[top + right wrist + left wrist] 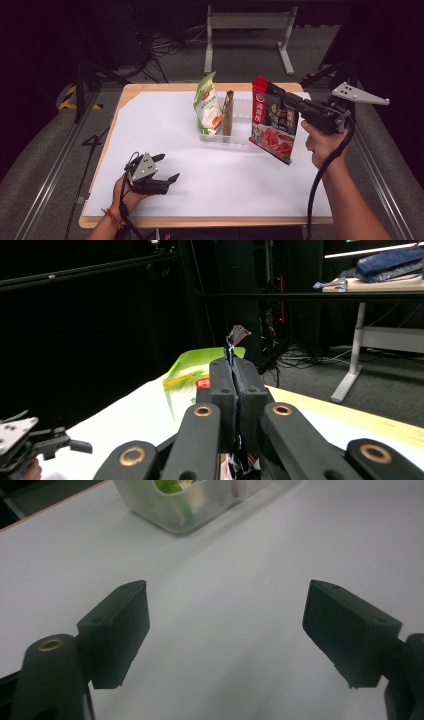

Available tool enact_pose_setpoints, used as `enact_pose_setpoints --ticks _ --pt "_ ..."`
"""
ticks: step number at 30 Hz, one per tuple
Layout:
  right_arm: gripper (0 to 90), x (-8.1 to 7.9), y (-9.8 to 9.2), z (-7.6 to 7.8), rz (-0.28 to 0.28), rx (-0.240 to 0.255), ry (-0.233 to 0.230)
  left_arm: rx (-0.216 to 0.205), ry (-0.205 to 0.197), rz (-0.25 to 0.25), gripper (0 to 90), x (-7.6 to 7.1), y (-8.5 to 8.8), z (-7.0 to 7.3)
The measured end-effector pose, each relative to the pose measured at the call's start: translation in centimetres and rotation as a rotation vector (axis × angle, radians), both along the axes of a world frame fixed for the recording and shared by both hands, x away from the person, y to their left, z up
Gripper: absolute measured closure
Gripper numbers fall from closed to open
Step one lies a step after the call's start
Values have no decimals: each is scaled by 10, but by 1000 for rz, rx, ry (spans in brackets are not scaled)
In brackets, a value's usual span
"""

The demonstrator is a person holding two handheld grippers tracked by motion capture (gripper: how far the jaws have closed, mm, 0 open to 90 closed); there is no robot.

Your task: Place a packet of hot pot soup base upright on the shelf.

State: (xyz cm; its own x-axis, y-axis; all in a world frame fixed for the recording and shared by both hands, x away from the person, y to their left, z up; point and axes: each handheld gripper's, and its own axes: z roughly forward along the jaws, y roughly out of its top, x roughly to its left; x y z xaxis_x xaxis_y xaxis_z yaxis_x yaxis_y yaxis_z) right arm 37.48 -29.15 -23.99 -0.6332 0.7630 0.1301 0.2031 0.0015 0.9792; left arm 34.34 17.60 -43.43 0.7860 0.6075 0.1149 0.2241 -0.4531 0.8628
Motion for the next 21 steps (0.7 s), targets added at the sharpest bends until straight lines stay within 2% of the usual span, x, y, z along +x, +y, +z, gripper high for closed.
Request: enact_pose_setpoints --ticks 13,21 --pt "884 30 23 4 -24 -12 11 1 2 -2 198 0 1 -1" --pt "884 51 32 3 -62 -16 22 3 1 -11 199 0 0 -1"
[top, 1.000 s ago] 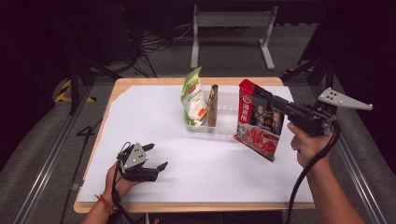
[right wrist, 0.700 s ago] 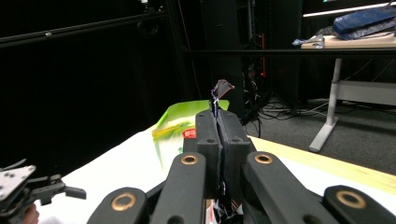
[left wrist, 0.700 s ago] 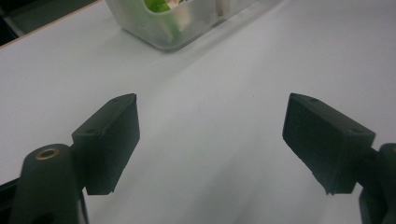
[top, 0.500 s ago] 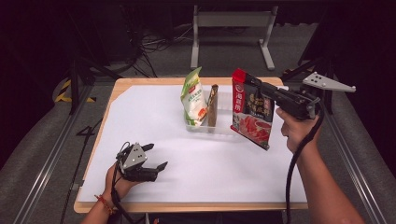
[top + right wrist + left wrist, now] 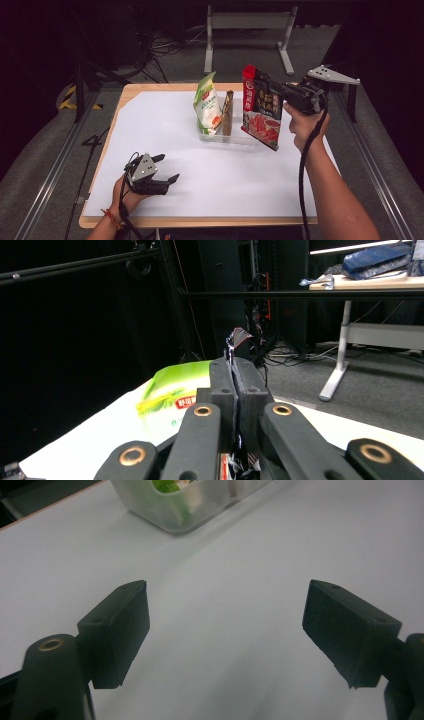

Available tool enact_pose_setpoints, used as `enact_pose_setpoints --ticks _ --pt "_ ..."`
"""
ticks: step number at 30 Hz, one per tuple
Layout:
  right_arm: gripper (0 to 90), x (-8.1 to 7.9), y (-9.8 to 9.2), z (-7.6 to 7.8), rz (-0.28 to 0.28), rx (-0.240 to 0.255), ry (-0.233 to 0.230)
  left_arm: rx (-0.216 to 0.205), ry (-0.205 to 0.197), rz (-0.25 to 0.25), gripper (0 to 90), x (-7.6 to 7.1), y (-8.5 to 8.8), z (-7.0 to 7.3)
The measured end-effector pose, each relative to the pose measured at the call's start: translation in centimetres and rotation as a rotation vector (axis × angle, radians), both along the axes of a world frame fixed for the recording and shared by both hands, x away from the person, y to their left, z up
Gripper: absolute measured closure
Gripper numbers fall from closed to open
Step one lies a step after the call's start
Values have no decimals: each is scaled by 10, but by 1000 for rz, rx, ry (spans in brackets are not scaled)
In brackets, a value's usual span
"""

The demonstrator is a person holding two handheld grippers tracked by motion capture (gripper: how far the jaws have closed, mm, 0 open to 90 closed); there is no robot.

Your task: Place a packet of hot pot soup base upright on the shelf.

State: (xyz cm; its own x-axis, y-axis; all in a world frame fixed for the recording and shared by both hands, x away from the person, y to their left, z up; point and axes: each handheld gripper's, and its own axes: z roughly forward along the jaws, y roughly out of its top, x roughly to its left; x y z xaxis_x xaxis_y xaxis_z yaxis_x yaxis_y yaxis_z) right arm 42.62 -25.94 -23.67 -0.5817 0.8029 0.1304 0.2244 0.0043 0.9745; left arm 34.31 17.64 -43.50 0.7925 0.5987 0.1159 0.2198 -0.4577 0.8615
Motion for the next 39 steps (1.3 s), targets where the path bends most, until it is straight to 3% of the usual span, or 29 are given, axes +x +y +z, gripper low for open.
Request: enact_pose_setpoints --ticks 10,16,25,39 --pt "884 30 13 -6 -59 -13 14 -4 1 5 212 0 1 0" --pt "883 50 17 -9 -69 14 28 -11 3 2 207 0 1 0" --pt "883 74 25 -28 -90 22 58 -8 2 -16 209 0 0 0" --pt "881 77 22 -51 -85 32 53 6 6 -29 209 1 -1 -1"
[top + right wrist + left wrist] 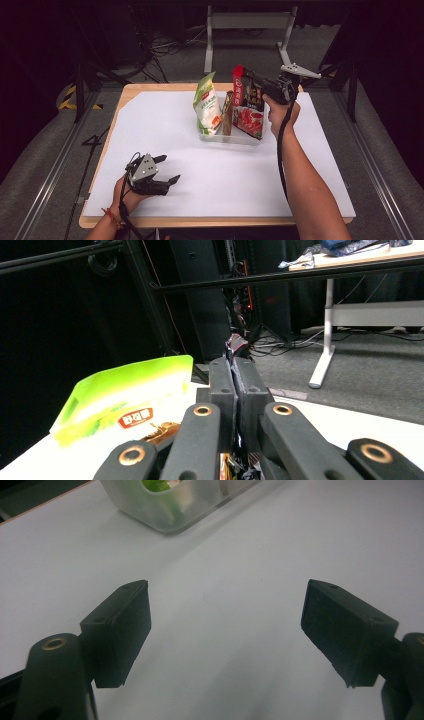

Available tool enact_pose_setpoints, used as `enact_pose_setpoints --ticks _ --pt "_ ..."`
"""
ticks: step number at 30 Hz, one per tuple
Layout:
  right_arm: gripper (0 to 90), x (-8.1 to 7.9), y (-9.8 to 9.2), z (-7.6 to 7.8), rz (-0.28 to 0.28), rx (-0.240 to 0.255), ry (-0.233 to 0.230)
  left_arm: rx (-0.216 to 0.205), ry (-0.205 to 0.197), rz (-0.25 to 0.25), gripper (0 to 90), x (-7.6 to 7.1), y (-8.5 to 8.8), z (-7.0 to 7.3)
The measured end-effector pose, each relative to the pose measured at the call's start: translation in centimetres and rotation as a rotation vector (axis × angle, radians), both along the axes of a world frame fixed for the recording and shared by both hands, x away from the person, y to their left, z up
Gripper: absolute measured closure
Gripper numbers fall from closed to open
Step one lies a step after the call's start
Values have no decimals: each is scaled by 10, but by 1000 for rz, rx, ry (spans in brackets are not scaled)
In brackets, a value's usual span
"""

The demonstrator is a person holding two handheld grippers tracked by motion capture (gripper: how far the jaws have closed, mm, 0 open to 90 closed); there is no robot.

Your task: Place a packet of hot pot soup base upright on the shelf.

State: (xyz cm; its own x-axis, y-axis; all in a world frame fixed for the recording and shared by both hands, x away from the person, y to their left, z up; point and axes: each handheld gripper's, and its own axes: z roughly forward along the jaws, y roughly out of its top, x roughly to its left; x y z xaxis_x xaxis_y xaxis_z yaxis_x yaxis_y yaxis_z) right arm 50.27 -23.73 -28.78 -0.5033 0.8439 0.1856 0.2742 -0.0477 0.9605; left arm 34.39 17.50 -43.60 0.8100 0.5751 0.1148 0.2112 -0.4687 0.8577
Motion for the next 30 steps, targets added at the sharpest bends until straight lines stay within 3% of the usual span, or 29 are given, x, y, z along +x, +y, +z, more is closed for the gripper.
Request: enact_pose_setpoints --ticks 15,21,26,30 --pt "879 -10 2 -10 43 -28 -30 2 8 3 209 0 0 -1" --pt "877 -19 -2 -18 65 -54 -42 -6 9 5 210 1 0 0" --pt "875 -27 -10 -23 59 -54 -45 6 2 6 210 1 -1 0" --pt "872 -30 -14 -26 63 -47 -42 -10 3 12 210 1 0 1"
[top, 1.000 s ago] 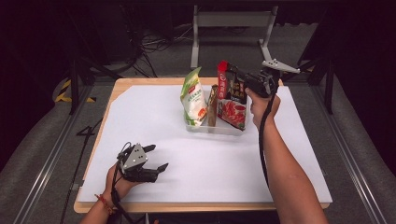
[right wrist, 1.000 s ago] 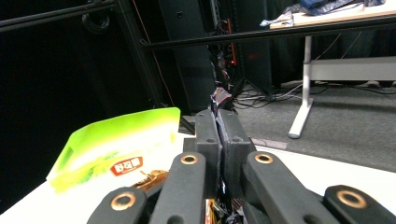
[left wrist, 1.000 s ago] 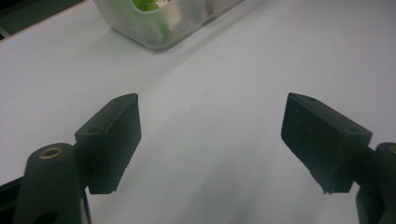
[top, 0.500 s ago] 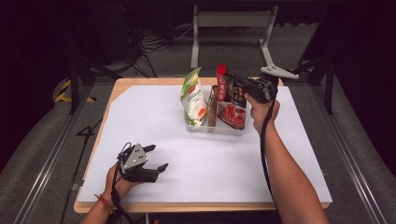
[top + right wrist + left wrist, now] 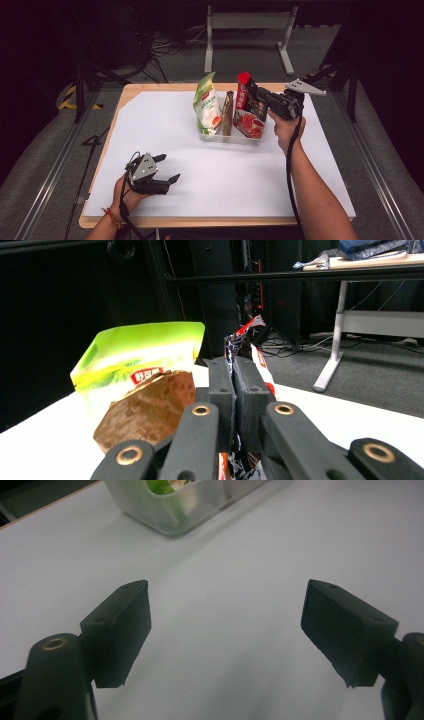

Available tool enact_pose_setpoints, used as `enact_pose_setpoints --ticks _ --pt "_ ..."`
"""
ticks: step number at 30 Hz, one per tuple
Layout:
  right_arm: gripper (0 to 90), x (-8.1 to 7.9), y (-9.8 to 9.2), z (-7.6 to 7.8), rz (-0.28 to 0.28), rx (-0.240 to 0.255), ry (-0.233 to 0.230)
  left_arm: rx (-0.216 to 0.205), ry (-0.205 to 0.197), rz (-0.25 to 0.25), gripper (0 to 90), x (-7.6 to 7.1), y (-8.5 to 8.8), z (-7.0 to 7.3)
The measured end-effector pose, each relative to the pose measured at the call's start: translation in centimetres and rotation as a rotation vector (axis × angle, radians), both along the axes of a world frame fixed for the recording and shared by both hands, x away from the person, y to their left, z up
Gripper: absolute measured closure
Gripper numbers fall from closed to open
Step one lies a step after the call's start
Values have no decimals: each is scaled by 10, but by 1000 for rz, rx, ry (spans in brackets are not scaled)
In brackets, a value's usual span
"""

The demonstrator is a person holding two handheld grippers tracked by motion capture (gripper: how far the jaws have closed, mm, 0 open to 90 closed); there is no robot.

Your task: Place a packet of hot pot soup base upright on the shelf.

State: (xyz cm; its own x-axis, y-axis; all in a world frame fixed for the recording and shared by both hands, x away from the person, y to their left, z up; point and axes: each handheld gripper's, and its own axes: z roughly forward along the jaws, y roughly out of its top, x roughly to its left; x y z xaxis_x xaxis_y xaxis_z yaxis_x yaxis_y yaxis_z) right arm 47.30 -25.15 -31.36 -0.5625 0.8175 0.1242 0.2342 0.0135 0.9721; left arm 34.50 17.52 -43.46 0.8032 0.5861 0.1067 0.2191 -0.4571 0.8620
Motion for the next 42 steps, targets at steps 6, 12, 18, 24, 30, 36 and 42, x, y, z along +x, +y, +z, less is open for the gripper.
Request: enact_pose_setpoints --ticks 6,12,18,24,30,36,42 --pt "866 -6 0 -3 16 -15 0 15 0 -6 210 0 -1 -1" --pt "862 -10 -3 -5 24 -22 6 17 0 -4 211 1 -2 -1" --pt "855 -14 -7 -6 31 -35 9 21 1 -7 211 1 -1 -2" --pt "848 -19 -6 -8 41 -42 1 16 0 0 211 0 0 -1" --pt "837 -22 -7 -8 52 -47 3 22 3 -2 211 0 -1 -1" --pt "808 -22 -7 -4 24 -66 8 17 1 -1 211 0 -1 -1" --pt "782 -21 -10 -3 16 -81 8 24 3 -1 211 0 -2 -2"
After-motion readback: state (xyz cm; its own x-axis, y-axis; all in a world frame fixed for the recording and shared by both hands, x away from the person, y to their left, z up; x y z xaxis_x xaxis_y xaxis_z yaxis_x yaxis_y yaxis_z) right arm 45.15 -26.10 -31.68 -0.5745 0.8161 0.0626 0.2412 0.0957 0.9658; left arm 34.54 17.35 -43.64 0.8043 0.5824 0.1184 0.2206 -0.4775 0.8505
